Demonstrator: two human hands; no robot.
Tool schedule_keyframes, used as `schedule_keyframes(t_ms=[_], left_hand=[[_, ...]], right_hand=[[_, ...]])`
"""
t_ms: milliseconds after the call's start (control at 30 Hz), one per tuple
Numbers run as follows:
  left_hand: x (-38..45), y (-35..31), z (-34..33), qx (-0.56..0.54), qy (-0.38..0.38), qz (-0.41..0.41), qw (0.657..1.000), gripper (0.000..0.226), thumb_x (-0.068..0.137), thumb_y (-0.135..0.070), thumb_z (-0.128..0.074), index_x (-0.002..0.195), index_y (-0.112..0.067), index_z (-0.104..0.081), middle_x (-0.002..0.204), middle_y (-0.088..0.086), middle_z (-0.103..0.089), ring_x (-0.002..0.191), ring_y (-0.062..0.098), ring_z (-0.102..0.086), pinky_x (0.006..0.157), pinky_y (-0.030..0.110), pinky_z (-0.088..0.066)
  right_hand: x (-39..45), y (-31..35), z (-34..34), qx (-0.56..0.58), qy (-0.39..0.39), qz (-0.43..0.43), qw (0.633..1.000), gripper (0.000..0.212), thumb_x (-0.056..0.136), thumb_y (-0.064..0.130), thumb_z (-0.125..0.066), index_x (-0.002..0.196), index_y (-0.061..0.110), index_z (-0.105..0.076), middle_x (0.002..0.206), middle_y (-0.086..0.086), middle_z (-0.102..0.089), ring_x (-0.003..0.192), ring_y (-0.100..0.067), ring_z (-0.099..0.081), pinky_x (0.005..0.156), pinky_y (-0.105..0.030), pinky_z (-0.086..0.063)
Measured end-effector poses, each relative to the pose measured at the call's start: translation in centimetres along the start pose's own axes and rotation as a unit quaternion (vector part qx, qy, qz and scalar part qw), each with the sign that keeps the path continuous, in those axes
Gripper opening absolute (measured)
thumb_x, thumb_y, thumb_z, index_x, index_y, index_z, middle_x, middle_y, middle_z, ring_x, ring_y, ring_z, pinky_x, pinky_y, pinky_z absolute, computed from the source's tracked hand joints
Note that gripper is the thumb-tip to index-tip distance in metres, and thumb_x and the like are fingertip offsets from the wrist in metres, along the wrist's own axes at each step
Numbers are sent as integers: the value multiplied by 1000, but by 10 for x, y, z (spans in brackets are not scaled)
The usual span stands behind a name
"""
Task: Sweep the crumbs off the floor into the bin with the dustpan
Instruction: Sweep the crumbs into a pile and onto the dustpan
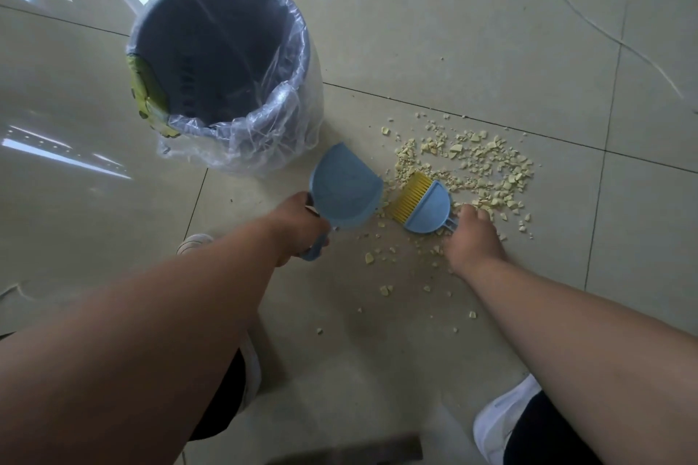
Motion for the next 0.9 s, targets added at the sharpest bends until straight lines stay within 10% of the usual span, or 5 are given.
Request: schedule_keyframes(t_ms=[300,667,900], left_hand=[[6,1,65,149,22,88,985,37,85,20,-52,106,-7,-63,95,21,-61,69,27,-56,66,40,-38],[4,1,115,217,-5,122,969,7,91,1,-63,92,6,-67,87,19,-63,67,28,-51,58,33,-38],[4,-7,125,234,-44,60,969,15,89,-9,-66,97,3,-71,81,18,-66,62,26,-48,51,27,-37]], right_hand=[[22,-11,-8,-85,28,-1,996,33,94,20,-64,126,14,-56,131,-15,-55,117,-38,-60,90,-46,-52],[-10,36,-6,74,96,78,990,18,95,25,-52,79,16,-50,80,-8,-55,78,-30,-56,59,-34,-35],[-38,109,-34,115,146,159,970,47,105,53,-42,100,13,-66,95,-10,-68,94,-32,-64,70,-32,-43]])
Point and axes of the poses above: each hand's wrist, its own x-axis towards the middle knuckle, its own z-axis out of the back of the hand, y = z × x, the point moved 7 cm from there along x, towards the middle knuckle
